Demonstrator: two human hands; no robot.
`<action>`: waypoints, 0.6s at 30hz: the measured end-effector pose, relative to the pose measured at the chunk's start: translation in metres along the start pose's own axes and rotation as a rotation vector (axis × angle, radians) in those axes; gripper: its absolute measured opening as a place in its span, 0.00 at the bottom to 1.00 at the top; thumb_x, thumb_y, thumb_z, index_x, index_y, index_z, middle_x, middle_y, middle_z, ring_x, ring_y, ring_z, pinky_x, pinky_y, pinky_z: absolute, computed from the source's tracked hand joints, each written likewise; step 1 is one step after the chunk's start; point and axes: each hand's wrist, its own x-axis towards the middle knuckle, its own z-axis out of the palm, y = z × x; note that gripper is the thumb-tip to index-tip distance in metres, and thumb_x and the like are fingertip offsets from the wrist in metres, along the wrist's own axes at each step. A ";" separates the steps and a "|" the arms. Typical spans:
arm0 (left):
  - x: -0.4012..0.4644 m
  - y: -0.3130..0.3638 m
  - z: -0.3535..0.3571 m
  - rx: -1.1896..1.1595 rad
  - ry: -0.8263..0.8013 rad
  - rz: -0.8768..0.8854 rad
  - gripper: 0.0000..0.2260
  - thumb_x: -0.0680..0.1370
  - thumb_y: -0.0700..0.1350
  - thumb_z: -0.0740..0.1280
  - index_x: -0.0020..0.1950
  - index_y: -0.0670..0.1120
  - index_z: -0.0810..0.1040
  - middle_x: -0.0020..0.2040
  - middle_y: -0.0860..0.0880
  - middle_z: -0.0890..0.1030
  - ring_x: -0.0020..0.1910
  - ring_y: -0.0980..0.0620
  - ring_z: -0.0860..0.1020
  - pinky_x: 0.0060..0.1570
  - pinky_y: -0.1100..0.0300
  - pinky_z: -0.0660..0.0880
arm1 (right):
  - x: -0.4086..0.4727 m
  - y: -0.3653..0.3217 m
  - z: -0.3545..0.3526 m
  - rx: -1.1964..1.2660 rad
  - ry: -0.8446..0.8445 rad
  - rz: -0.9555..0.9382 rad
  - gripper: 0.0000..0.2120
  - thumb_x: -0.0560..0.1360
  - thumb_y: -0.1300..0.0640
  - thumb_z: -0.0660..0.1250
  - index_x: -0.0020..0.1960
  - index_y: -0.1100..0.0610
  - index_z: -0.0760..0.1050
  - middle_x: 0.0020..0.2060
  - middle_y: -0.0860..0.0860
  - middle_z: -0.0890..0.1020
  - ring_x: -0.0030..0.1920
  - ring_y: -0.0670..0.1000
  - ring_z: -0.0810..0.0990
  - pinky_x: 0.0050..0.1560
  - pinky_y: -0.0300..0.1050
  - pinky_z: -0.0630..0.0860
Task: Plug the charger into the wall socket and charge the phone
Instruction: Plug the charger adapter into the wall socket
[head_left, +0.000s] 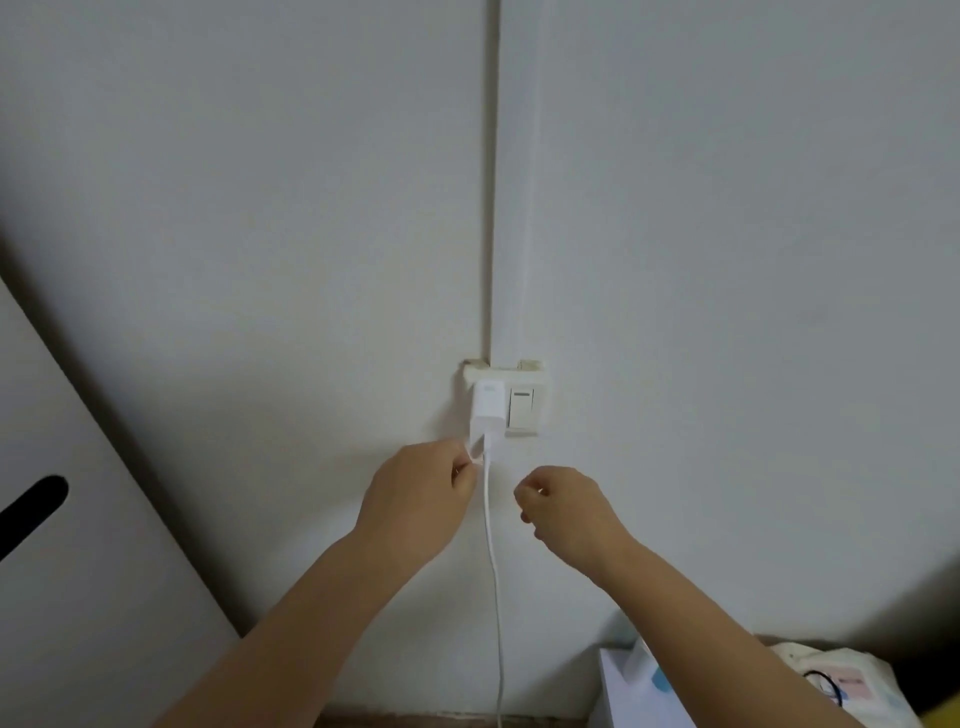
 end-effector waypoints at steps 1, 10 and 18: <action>-0.005 0.002 0.001 0.006 0.006 0.000 0.09 0.77 0.46 0.58 0.39 0.45 0.74 0.30 0.52 0.73 0.29 0.53 0.70 0.29 0.62 0.64 | -0.004 0.007 0.001 -0.059 -0.016 -0.017 0.13 0.77 0.55 0.57 0.54 0.60 0.77 0.51 0.56 0.82 0.40 0.51 0.77 0.43 0.44 0.74; -0.054 0.039 0.023 0.027 0.097 0.142 0.05 0.77 0.45 0.58 0.45 0.48 0.73 0.38 0.55 0.73 0.37 0.53 0.72 0.36 0.64 0.67 | -0.043 0.068 0.004 -0.227 -0.147 -0.002 0.14 0.77 0.54 0.58 0.61 0.53 0.74 0.58 0.52 0.79 0.55 0.51 0.78 0.56 0.42 0.74; -0.084 0.050 0.108 0.177 -0.227 0.231 0.08 0.78 0.46 0.55 0.49 0.47 0.74 0.48 0.49 0.78 0.47 0.52 0.74 0.43 0.60 0.68 | -0.068 0.131 0.007 -0.296 -0.204 0.021 0.15 0.77 0.55 0.57 0.62 0.54 0.73 0.58 0.54 0.80 0.56 0.53 0.78 0.56 0.43 0.73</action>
